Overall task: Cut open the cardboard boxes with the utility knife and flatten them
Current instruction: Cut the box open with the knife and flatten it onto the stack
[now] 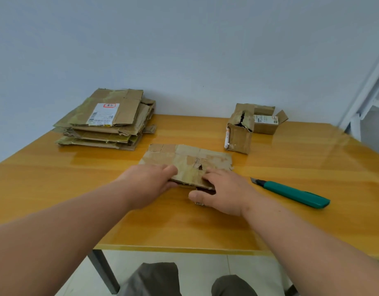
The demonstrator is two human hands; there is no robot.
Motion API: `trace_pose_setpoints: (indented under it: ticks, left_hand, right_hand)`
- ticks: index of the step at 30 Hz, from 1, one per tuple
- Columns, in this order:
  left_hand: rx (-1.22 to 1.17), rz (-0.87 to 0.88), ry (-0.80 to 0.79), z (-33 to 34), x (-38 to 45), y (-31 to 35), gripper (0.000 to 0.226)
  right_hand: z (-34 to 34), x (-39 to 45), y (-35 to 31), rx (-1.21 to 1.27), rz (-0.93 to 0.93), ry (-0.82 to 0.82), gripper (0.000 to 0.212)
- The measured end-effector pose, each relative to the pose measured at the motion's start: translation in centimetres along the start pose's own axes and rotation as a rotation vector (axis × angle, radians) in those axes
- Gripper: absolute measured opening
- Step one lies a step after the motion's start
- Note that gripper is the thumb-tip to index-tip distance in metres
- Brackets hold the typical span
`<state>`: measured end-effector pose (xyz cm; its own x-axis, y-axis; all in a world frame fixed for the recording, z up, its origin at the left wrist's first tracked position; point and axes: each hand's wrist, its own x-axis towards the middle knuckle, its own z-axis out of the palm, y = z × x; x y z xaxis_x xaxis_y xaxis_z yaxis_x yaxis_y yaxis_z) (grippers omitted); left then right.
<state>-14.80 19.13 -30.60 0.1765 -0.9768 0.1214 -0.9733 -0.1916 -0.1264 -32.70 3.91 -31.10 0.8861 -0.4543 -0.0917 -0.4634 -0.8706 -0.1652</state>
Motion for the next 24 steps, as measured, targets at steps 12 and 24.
trace_pose_setpoints:
  ticks: [12,24]
  left_hand:
    - [0.217,-0.006,0.122,-6.4,0.3,-2.2,0.022]
    - [0.098,0.036,0.281,-9.2,-0.6,-2.9,0.025]
  right_hand:
    - [-4.6,-1.2,0.2,0.156,-0.097,0.256,0.019]
    - [-4.3,-3.2,0.4,0.194,-0.060,0.241,0.046]
